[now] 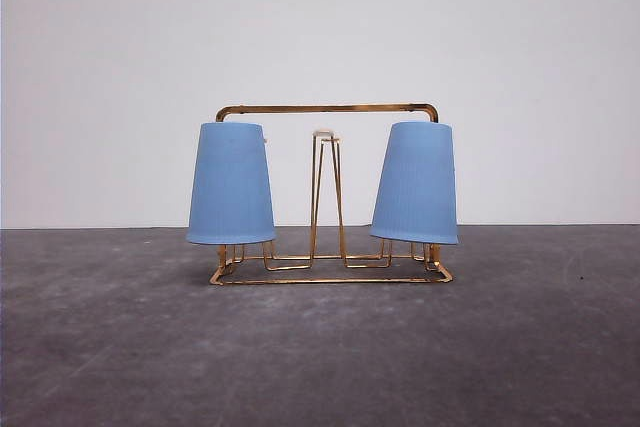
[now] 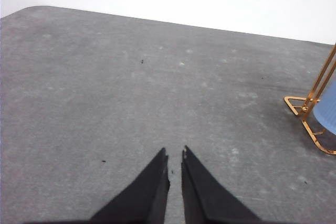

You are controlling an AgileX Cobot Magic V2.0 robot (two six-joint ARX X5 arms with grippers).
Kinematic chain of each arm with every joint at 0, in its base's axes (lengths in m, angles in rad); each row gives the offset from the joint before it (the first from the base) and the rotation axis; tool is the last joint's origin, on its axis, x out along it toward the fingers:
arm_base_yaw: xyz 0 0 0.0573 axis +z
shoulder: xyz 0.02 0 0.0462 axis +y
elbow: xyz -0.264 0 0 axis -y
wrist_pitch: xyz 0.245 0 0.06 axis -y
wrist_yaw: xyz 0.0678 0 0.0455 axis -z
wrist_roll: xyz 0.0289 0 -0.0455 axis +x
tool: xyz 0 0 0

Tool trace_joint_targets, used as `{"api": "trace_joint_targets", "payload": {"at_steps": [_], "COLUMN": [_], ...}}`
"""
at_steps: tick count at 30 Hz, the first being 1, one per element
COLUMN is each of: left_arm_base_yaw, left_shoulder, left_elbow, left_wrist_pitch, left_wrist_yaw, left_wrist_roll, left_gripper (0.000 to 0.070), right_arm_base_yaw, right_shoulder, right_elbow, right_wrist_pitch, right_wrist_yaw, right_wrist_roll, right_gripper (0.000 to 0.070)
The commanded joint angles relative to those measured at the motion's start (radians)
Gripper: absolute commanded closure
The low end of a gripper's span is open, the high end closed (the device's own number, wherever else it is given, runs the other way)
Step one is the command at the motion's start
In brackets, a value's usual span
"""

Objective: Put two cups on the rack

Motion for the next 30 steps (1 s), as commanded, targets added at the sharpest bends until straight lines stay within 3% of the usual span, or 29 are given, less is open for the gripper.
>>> {"api": "trace_joint_targets", "payload": {"at_steps": [1, 30], "left_arm_base_yaw": [0.001, 0.001], "left_shoulder": [-0.001, -0.001], "left_elbow": [-0.016, -0.016], "left_wrist_pitch": [-0.004, -0.004], "left_wrist_yaw": [-0.003, -0.003], "left_wrist_roll": [-0.001, -0.001], "left_gripper": [0.0674, 0.0674], "right_arm_base_yaw": [0.0, 0.0], "right_shoulder": [-0.001, -0.001], "right_elbow": [-0.004, -0.004], "right_wrist_pitch": [0.013, 0.013], "right_wrist_yaw": [0.003, 0.003], "right_wrist_roll": [0.013, 0.013], "right_gripper": [0.0687, 0.0687]}}
